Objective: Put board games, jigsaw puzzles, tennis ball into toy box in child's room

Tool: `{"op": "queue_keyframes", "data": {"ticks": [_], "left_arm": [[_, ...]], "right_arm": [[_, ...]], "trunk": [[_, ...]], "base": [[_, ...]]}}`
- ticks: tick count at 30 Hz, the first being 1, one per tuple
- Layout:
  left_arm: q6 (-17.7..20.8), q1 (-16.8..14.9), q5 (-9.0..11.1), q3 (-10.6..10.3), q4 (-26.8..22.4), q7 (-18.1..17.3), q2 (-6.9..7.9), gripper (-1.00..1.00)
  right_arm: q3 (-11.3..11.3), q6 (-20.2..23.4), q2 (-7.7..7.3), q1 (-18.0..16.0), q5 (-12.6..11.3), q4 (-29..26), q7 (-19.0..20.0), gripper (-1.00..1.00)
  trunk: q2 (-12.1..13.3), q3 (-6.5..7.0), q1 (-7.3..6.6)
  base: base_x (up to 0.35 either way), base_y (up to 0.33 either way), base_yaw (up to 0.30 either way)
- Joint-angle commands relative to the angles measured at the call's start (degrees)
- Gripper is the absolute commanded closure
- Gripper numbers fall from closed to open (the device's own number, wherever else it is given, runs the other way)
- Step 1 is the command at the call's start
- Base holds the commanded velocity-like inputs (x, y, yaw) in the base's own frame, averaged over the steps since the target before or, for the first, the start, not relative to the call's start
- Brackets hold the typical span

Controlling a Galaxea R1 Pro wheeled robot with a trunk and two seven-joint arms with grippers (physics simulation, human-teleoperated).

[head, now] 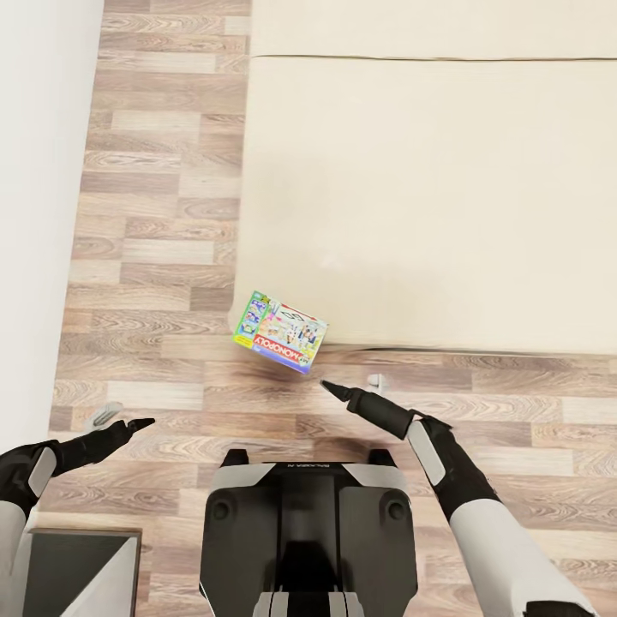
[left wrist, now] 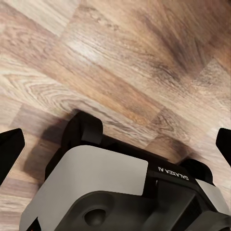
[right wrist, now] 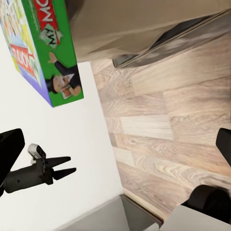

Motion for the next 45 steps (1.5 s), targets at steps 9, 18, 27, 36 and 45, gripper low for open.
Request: {"op": "queue_keyframes", "data": {"ticks": [9, 18, 27, 36, 45], "left_arm": [[0.4, 0.0, -0.1, 0.3, 0.0, -0.2, -0.02, -1.00], [0.4, 0.0, -0.1, 0.3, 0.0, -0.2, -0.02, -1.00], [0.4, 0.0, -0.2, 0.3, 0.0, -0.2, -0.02, -1.00], [0.4, 0.0, -0.1, 0.3, 0.0, -0.2, -0.02, -1.00], [0.4, 0.0, -0.1, 0.3, 0.0, -0.2, -0.02, -1.00]], "right_arm": [[-0.1, -0.9, 0.63, -1.6, -0.3, 3.7, 0.0, -1.00], [-0.1, -2.2, 0.77, -2.5, -0.2, 5.6, 0.0, -1.00], [-0.1, -2.5, 0.79, -2.6, -0.2, 5.9, 0.1, -1.00], [-0.1, -2.5, 0.80, -2.7, -0.2, 6.0, 0.1, -1.00], [-0.1, -2.5, 0.80, -2.7, -0.2, 5.9, 0.2, -1.00]], "trunk": [[0.0, -0.02, 0.01], [0.0, -0.02, 0.01], [0.0, -0.02, 0.01], [0.0, -0.02, 0.01], [0.0, -0.02, 0.01]], "base": [[0.000, 0.102, 0.000], [0.000, 0.051, 0.000], [0.000, 0.140, 0.000], [0.000, 0.031, 0.000], [0.000, 0.005, 0.000]]}}
